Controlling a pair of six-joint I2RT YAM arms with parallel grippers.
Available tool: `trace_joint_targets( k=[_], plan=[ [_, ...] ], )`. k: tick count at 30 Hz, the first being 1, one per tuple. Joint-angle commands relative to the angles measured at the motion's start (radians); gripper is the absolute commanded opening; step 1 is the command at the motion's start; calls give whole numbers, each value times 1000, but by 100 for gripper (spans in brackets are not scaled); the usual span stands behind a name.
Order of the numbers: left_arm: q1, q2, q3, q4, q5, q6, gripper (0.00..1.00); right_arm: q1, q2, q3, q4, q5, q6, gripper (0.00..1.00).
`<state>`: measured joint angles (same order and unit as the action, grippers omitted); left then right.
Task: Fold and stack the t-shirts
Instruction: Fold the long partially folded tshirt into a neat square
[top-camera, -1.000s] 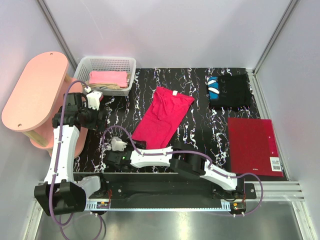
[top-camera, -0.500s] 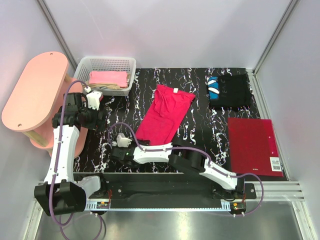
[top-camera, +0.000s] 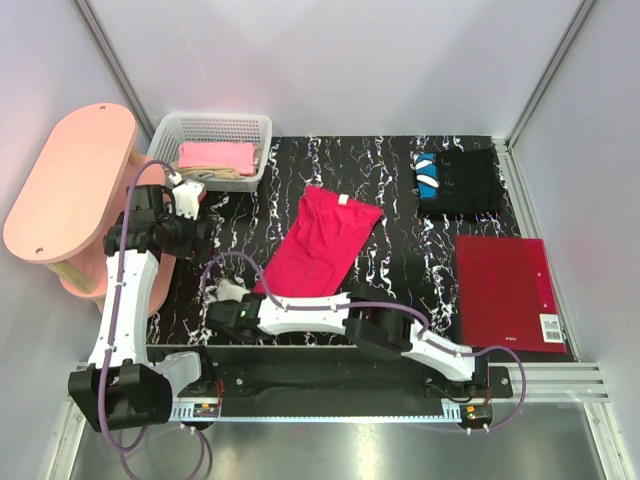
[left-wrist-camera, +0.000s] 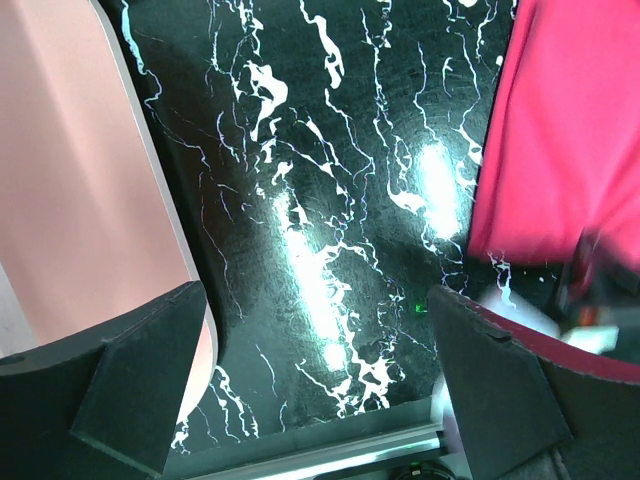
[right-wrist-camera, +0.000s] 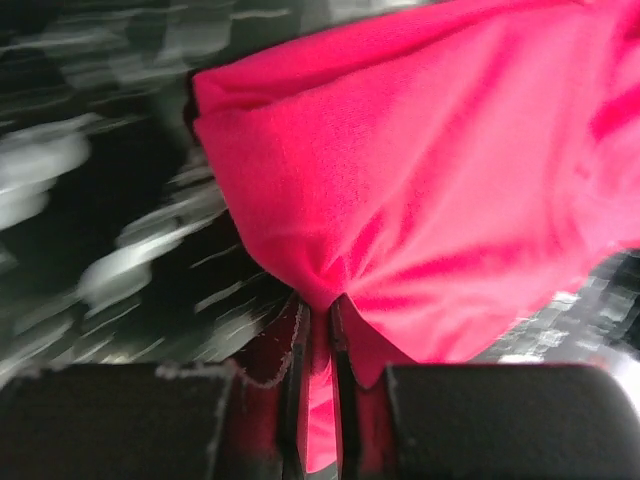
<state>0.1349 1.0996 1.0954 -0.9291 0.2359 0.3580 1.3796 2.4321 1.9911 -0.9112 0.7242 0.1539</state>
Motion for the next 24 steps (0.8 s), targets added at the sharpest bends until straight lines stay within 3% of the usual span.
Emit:
trace_joint_targets(
  k=[1, 9, 16, 24],
  plan=[
    [5, -12, 47, 19, 14, -7, 99, 101, -83, 103, -104, -292, 117, 0],
    [5, -23, 41, 18, 20, -8, 99, 148, -148, 304, -216, -365, 191, 0],
    [5, -27, 40, 16, 11, -5, 99, 127, -214, 406, -262, -328, 185, 1],
    [5, -14, 41, 16, 8, -4, 99, 0, -338, 313, -232, -356, 150, 1]
  ],
)
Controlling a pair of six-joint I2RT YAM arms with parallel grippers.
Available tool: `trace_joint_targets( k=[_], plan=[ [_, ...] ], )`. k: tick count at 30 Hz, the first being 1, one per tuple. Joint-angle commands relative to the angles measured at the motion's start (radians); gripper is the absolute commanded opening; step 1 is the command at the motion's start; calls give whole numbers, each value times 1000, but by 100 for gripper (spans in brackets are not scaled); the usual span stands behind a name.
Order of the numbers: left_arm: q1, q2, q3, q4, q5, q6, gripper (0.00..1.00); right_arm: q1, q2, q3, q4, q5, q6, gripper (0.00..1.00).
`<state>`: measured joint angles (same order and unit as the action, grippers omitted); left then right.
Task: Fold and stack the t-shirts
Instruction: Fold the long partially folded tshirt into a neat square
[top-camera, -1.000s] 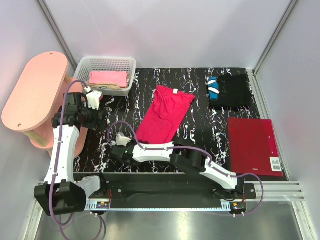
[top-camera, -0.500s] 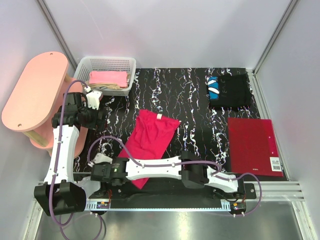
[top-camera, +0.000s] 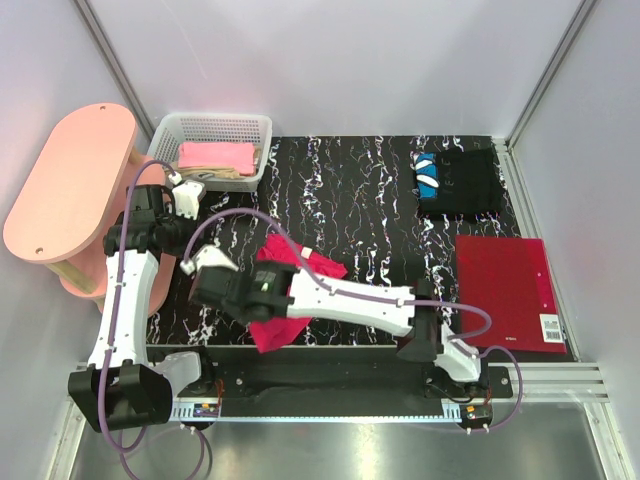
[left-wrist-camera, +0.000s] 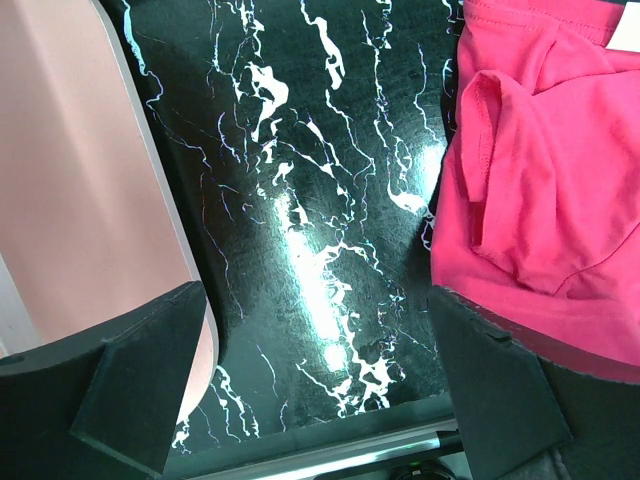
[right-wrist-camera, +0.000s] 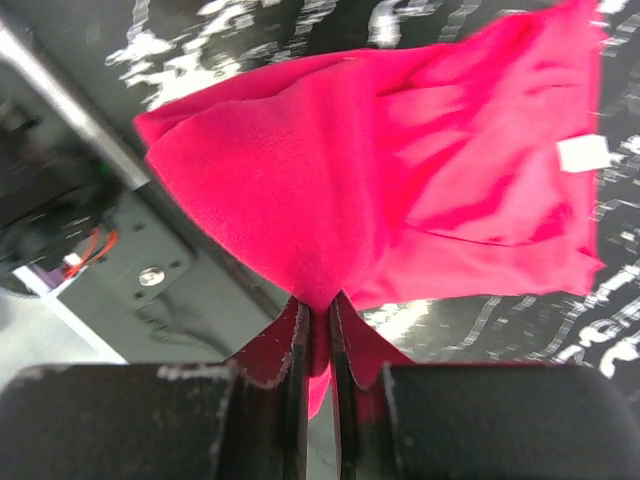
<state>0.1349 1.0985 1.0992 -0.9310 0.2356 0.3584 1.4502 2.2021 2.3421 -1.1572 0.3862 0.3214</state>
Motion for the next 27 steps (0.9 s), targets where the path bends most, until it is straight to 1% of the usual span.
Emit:
trace_joint_targets(
  k=[1, 3, 7, 13, 14, 16, 18, 19, 22, 27],
  plan=[
    [5, -11, 39, 18, 8, -3, 99, -102, -136, -84, 43, -24, -24, 1],
    [5, -5, 42, 20, 8, -3, 99, -140, -163, -131, 76, -55, -36, 1],
    [5, 8, 48, 18, 8, 1, 99, -238, -231, -288, 193, -131, -71, 1],
    [5, 26, 64, 18, 11, 1, 99, -438, -254, -444, 321, -355, -82, 1],
    [5, 27, 64, 20, 13, 2, 99, -467, -252, -463, 339, -425, -81, 1],
    [5, 34, 64, 20, 19, 1, 99, -531, -237, -495, 379, -473, -84, 1],
    [3, 41, 64, 18, 24, -1, 99, -573, -211, -495, 389, -552, -87, 1],
    [3, 41, 65, 18, 30, -2, 99, -614, -176, -481, 393, -604, -84, 2],
    [5, 43, 70, 12, 47, -1, 99, -669, -104, -446, 399, -667, -82, 1],
    [3, 35, 85, -38, 103, 40, 99, -706, 4, -367, 384, -701, -97, 3]
  ],
)
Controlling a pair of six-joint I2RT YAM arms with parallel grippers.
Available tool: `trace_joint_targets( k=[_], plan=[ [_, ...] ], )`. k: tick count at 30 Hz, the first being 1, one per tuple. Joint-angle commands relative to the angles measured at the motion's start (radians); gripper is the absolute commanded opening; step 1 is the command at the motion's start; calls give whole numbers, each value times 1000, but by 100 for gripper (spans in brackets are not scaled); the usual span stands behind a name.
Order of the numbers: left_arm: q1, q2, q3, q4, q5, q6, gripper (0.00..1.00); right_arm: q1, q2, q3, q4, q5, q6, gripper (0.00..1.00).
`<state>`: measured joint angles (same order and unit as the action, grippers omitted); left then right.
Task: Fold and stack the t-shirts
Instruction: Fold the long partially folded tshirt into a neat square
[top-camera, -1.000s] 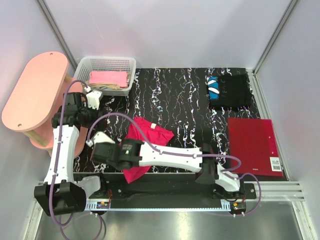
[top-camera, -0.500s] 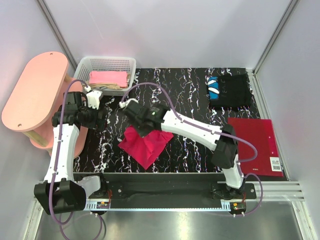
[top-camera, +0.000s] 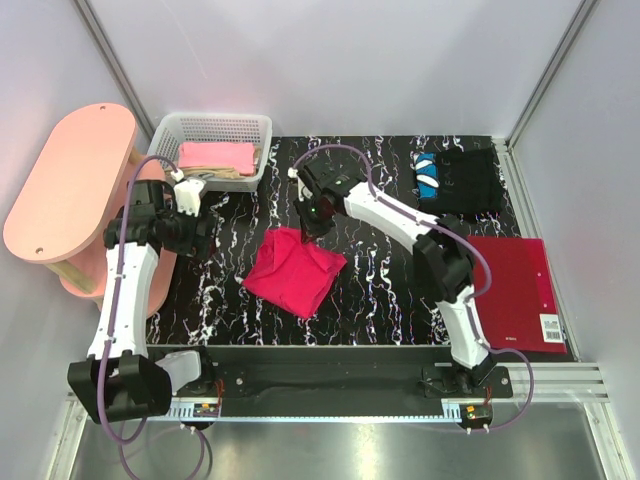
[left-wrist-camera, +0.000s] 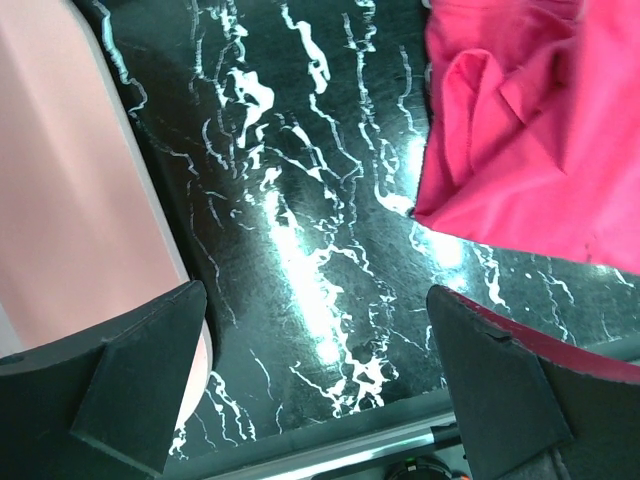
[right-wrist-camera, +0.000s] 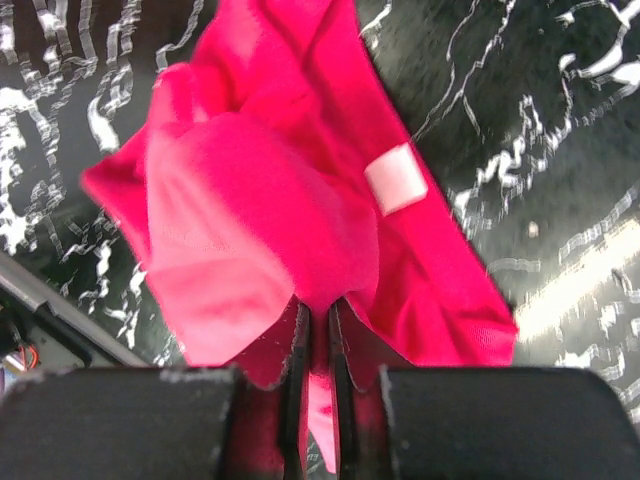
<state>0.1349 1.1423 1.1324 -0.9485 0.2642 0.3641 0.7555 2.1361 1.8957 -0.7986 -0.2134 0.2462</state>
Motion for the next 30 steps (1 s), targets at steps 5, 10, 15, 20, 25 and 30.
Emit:
trace_joint_targets(
  k=[5, 10, 15, 20, 25, 30],
  plan=[
    [-21, -18, 58, -76, 161, 82, 99, -33, 218, 215, -74, -74, -36, 30],
    [-81, -32, 35, -130, 211, 134, 99, -33, 289, 377, -192, 180, -55, 67],
    [-196, -35, 4, -139, 217, 130, 99, -33, 240, 410, -250, 529, -4, 82],
    [-345, -9, -17, -53, 214, 46, 99, -35, 115, 289, -229, 548, 77, 82],
    [-451, 40, -26, 14, 184, 13, 99, -41, -80, 53, -107, 381, 142, 82],
    [-480, 143, -5, 80, 172, 12, 99, -93, -194, -174, 36, 104, 257, 82]
  ],
)
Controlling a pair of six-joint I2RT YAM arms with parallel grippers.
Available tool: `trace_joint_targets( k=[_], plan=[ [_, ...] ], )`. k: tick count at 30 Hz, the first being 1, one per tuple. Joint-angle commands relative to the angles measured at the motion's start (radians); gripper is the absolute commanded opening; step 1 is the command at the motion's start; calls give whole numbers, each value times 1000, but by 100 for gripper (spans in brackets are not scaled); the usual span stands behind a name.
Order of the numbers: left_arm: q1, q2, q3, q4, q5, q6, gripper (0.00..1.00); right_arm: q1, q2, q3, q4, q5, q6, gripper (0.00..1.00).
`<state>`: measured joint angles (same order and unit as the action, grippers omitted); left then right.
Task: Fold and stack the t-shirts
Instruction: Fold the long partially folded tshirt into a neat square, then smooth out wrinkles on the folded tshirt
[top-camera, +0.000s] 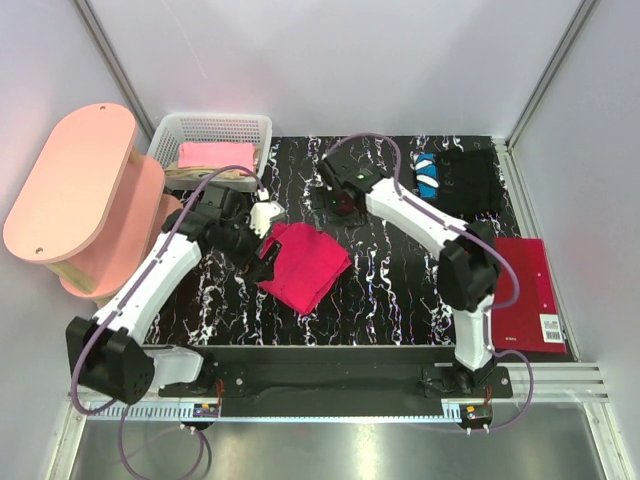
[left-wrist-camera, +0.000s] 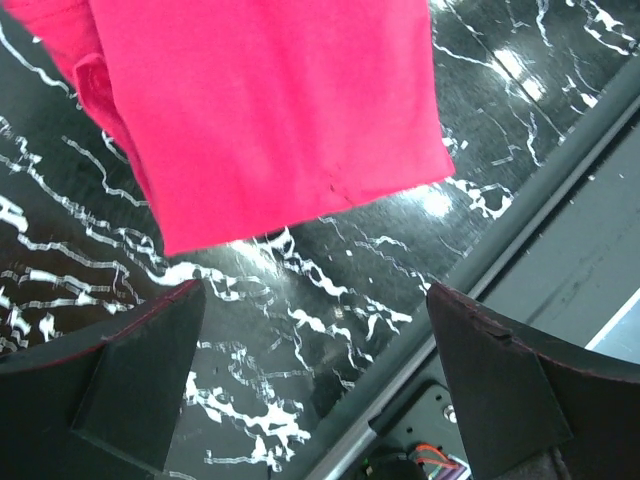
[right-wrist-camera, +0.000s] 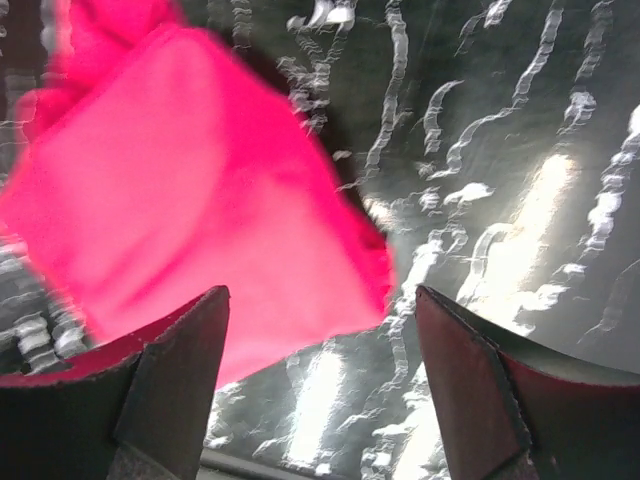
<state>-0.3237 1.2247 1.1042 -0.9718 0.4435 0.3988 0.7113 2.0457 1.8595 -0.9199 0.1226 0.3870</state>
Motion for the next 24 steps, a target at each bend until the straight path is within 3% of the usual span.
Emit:
trace_joint_targets(
  k=[1, 3, 8, 24],
  plan=[
    [-26, 103, 28, 113, -23, -26, 99, -62, -111, -178, 195, -285, 148, 82],
    [-44, 156, 52, 125, -26, -37, 99, -99, -108, -273, 323, -444, 190, 82],
    [-109, 308, 108, 130, -35, -52, 99, -133, -9, -325, 406, -619, 266, 80],
    [-261, 542, 45, 265, -274, -17, 99, -197, -61, -431, 411, -679, 300, 81]
  ],
)
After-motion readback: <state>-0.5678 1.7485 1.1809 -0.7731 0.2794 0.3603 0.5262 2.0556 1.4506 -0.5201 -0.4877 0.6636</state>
